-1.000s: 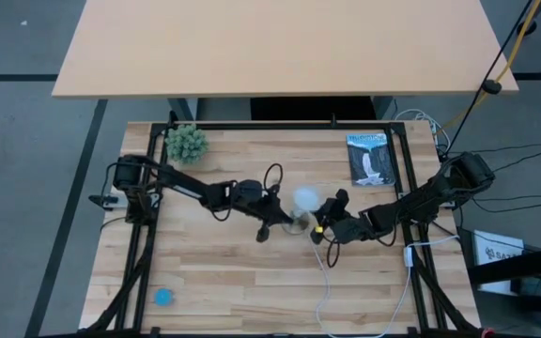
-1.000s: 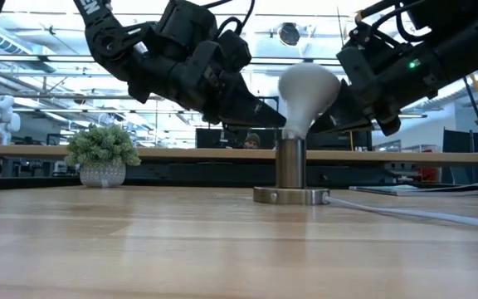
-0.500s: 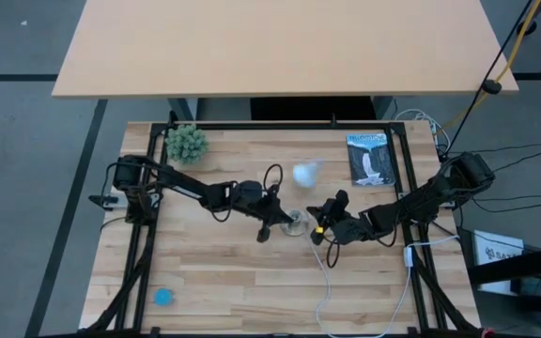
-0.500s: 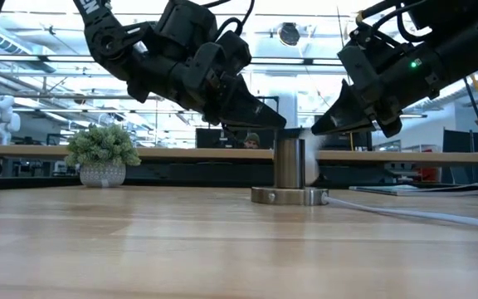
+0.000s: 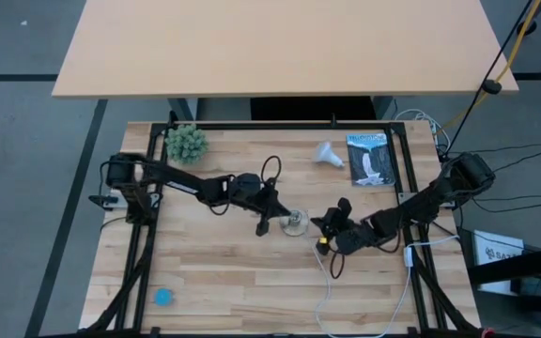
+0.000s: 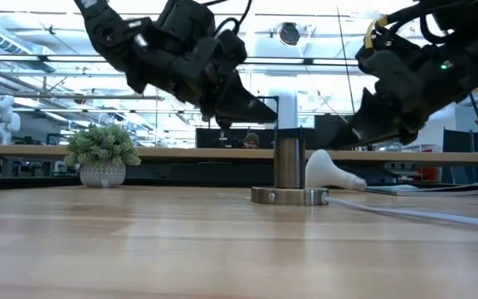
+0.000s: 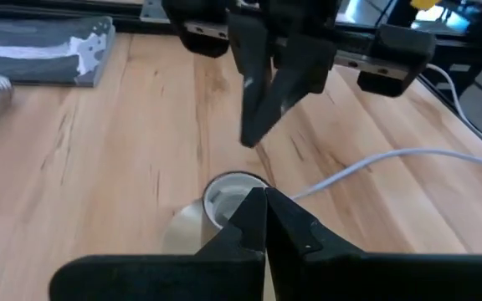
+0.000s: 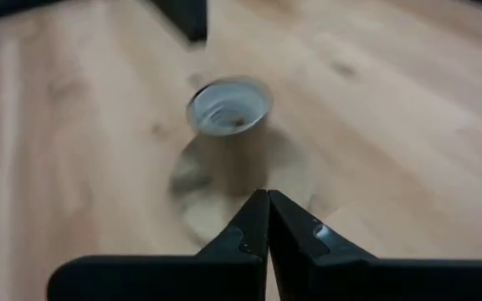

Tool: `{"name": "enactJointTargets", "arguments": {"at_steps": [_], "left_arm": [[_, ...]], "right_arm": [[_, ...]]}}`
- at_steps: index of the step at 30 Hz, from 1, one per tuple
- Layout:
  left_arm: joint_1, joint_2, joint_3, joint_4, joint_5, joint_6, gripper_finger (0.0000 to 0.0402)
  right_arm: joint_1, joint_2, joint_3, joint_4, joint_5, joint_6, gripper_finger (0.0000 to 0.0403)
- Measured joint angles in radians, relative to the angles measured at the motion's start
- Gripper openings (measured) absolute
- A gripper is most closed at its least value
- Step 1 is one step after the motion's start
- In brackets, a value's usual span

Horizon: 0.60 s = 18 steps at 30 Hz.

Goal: Screw lightbulb
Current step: Return to Home Position

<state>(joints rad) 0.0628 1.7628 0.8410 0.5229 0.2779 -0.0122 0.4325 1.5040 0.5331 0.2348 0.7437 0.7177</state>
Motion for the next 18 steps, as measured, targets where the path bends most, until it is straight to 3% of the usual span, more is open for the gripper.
{"name": "enactJointTargets", "arguments": {"at_steps": [6,18], "left_arm": [[-0.01,-0.126,0.0,-0.177,-0.043,0.026,0.0],[-0.05,-0.421,0.0,-0.688,-0.073,-0.015,0.0]], "right_arm": [[0.015,0.0,0.0,-0.005,-0.11,-0.001,0.0],[0.015,0.0,0.0,-0.006,-0.354,-0.022,0.0]]}}
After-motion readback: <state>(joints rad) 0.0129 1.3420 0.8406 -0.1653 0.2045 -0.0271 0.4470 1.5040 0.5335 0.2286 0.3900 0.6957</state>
